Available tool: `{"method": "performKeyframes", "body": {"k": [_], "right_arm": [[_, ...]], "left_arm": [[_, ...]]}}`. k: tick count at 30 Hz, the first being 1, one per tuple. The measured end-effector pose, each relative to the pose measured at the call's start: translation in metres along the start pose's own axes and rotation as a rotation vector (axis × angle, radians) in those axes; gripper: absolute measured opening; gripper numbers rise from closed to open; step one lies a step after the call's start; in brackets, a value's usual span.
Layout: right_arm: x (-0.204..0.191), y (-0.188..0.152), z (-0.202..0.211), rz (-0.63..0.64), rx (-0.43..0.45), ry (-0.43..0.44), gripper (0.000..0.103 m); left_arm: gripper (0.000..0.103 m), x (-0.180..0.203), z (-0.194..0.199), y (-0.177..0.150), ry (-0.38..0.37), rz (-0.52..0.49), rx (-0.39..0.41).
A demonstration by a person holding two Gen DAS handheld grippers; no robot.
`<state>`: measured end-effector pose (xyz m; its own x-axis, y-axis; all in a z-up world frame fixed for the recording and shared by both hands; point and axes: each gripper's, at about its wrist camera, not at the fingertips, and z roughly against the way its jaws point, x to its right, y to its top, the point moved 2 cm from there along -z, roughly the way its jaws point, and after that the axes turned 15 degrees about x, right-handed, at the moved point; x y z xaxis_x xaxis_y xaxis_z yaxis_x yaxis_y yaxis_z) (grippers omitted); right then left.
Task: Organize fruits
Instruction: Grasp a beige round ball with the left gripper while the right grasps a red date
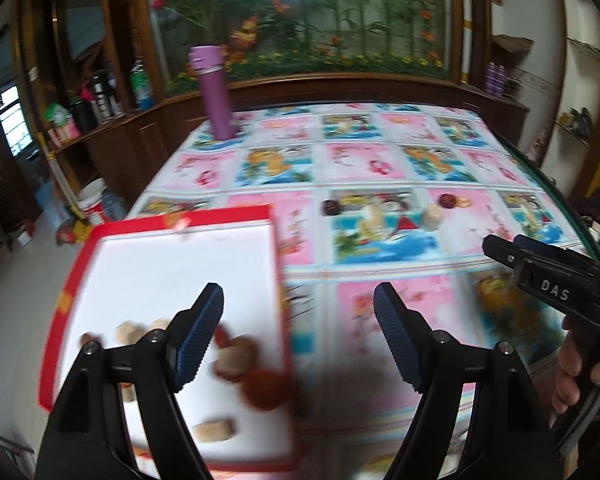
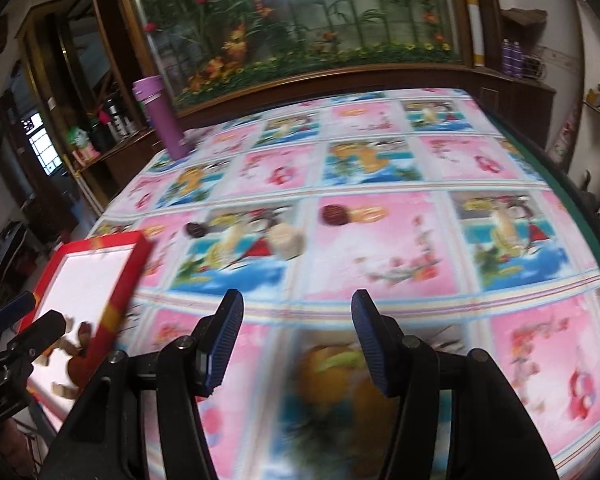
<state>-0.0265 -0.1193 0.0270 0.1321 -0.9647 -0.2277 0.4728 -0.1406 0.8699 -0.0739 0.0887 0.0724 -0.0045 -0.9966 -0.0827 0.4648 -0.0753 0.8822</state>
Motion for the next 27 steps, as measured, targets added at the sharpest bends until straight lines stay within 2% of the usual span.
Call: {"method": "performKeyframes", "body": {"k": [6,12,16,21,27], "right_arm": [[0.022,0.011,-0.013,0.041,-0.011,-0.038,0.056],[0.027,0.020,-0.044,0.108,-0.048,-0.014,0.056],[0.030,0.028,-0.072,0.119,-0.087,0.026,0.052],[0.036,0.034,-0.100,0.107,-0.125,0.035,0.048],[0.031,0.032,-0.118,0.109,-0.156,0.049,0.043]], "left_arm": [[0.078,0.036,-0.034,0.014,-0.023,-0.023,-0.023],[0.078,0.065,-0.059,0.016,-0.053,-0.044,-0.067],[0.078,0.072,-0.068,0.014,-0.075,-0.042,-0.099],[0.078,0.076,-0.076,0.014,-0.081,-0.047,-0.122],[0.078,0.084,-0.087,0.019,-0.089,-0.068,-0.128]]}}
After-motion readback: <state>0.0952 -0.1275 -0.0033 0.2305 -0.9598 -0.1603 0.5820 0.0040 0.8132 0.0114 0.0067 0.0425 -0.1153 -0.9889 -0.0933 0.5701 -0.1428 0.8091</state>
